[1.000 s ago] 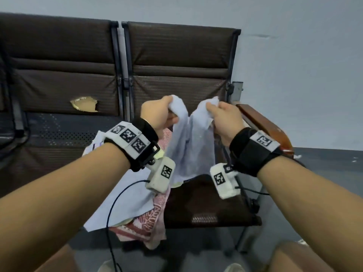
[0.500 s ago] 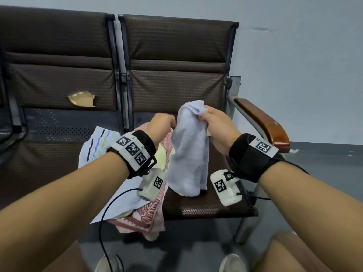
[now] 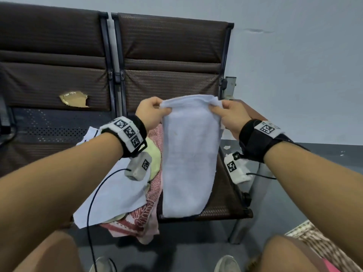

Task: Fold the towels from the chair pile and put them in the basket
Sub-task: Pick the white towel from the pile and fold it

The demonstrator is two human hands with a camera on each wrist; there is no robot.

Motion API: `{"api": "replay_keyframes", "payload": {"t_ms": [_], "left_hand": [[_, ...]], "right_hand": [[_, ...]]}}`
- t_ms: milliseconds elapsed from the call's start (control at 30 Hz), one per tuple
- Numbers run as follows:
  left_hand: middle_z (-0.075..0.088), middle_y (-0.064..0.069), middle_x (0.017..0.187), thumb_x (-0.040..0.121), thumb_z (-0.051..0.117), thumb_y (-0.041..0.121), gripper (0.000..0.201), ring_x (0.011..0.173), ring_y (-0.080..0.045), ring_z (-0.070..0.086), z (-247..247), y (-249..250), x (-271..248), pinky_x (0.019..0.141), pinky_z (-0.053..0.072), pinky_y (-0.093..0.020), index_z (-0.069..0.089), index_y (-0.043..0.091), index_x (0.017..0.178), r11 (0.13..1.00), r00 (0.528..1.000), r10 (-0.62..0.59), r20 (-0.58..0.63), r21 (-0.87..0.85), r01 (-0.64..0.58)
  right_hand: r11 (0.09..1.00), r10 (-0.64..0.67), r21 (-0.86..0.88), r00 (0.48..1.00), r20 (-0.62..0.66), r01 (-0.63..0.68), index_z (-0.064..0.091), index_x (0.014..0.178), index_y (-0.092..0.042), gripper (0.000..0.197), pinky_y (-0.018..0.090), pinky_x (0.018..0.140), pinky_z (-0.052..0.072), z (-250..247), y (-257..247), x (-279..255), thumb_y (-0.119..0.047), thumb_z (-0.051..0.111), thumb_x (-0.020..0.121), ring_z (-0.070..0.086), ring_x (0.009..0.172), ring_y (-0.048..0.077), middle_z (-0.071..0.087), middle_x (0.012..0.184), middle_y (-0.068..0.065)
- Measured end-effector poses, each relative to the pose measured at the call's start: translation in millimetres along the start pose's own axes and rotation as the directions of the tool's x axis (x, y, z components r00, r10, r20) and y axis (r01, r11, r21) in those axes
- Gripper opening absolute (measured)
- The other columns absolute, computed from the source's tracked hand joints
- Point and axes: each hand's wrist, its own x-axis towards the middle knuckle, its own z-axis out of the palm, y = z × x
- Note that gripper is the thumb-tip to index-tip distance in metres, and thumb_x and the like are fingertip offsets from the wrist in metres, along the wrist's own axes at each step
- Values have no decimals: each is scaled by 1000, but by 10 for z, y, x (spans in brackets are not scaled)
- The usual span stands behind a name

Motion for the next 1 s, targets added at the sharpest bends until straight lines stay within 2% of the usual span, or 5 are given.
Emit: {"api": "replay_keyframes", "payload": {"t_ms": [300,533,700,867,1000], "left_hand": [[72,2,80,75,82,3,24,66,-1,67,9,263,293,62,53,-20,66,17,89,988,987,128,-94,-79,-135],[70,-17,96,80,80,9,11,90,-30,65,-44,-561,-284,92,54,-52,71,5,87,984,970,-101,219,167,65],[57,-15,72,88,70,5,21,66,-27,57,2,-1026,-725,62,53,-37,51,7,80,899,804,-383,454,385,211],[69,-23,102,94,64,12,29,76,-27,67,39,-1088,-815,64,58,-32,59,-3,119,825,541,-565,623,427,370],[68,-19,111,95,60,10,25,89,-29,63,223,-1152,-582,59,54,-28,62,-2,117,844,694,-533,485,361,396]], "right_hand": [[994,-75,78,995,-72,81,75,89,-23,19,35,81,55,-38,-36,348,-36,61,90,68,91,16,74,90,-5],[975,142,-191,980,143,-114,74,91,-18,16,21,67,48,91,804,-106,-23,59,96,60,72,10,68,78,-8],[902,360,-388,826,435,-189,68,101,2,21,30,67,50,184,1334,-590,-15,55,98,58,69,17,61,77,7],[778,629,-444,573,526,-445,66,115,-2,24,24,54,51,152,1465,-721,-14,54,99,61,62,17,65,88,11],[792,610,-332,686,397,-512,66,117,-1,26,24,56,52,197,1569,-489,-16,56,98,59,74,21,63,95,12]]}}
